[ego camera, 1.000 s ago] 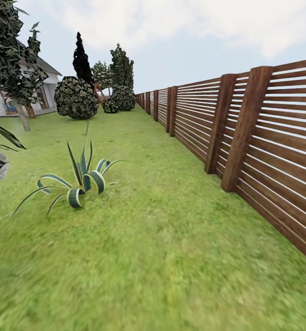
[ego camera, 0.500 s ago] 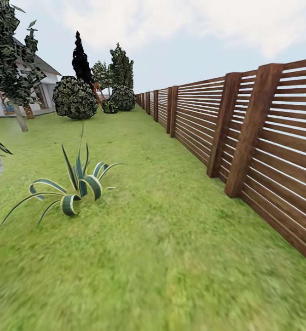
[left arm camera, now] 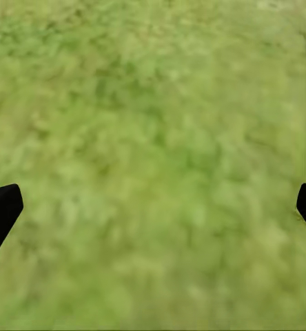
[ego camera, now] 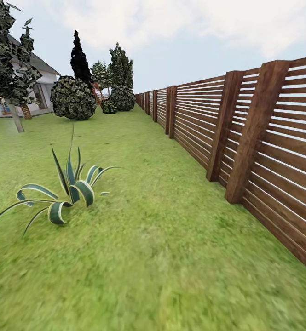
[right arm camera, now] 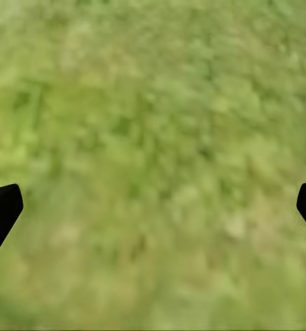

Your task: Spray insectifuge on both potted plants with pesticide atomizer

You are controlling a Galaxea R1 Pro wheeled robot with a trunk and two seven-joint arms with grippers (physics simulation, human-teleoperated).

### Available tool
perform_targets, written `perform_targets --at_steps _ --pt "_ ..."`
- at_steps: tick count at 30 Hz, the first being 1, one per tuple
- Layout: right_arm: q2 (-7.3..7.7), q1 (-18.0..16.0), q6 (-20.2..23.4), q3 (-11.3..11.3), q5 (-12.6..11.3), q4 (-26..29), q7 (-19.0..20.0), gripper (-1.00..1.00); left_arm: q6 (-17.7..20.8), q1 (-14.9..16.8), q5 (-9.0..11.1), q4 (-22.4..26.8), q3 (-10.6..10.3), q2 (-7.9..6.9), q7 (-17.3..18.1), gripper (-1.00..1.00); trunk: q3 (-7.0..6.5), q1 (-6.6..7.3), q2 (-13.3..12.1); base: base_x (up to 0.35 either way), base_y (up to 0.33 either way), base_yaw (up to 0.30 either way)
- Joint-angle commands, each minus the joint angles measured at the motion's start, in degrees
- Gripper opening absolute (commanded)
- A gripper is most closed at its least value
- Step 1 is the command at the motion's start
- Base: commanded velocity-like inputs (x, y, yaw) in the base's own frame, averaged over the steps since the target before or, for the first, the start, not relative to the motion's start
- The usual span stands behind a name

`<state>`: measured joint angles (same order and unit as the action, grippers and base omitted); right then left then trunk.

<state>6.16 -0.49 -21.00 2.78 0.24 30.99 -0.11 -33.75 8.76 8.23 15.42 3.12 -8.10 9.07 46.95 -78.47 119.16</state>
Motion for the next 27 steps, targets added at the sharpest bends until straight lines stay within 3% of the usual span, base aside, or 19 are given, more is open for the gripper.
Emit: perform_targets --at_steps 1,16,27 --pt "-0.01 0.0 -0.2 0.0 0.0 -0.1 0.0 1.00 -0.1 0.0 0.4 0.0 0.3 0.02 0.6 1.00 0.05 -0.02 0.0 0.323 -0.168 0.000" --pt "-0.01 0.0 -0.2 0.0 0.0 -0.1 0.1 1.00 -0.1 0.0 0.4 0.0 0.3 0.02 0.6 1.00 0.05 -0.02 0.0 0.323 -0.155 0.000" --pt "-0.01 0.0 -0.2 0.0 0.0 -0.1 0.0 1.00 -0.1 0.0 0.4 0.0 0.3 0.02 0.6 1.00 0.05 -0.02 0.0 0.336 -0.027 0.027"
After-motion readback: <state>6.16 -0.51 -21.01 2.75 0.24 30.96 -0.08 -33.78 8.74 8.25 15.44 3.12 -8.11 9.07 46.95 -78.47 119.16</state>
